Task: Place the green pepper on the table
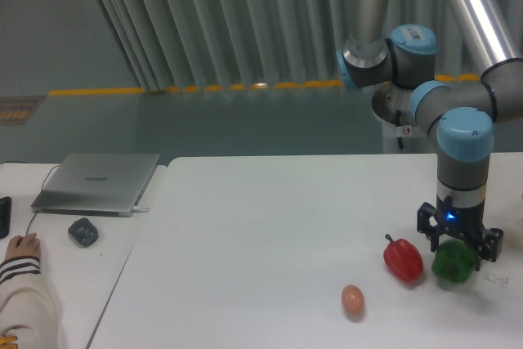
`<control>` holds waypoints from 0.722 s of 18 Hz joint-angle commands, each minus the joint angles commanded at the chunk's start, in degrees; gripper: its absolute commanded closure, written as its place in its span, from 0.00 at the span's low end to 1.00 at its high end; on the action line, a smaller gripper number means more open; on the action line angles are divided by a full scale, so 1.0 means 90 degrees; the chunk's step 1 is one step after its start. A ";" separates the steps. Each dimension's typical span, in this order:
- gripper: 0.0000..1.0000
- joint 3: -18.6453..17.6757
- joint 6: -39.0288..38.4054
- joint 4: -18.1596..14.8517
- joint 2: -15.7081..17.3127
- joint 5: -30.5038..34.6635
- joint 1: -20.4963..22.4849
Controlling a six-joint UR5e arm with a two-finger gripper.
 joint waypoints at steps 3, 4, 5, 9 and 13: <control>0.00 0.0078 0.0088 -0.0029 0.0117 0.0177 -0.0088; 0.00 0.0088 0.0098 -0.0029 0.0195 0.0167 -0.0049; 0.00 0.0127 0.0137 -0.0029 0.0254 0.0177 -0.0020; 0.00 0.0420 0.0244 -0.0098 0.0254 0.0206 0.0117; 0.00 0.0518 0.1059 -0.0321 0.0342 0.0177 0.0555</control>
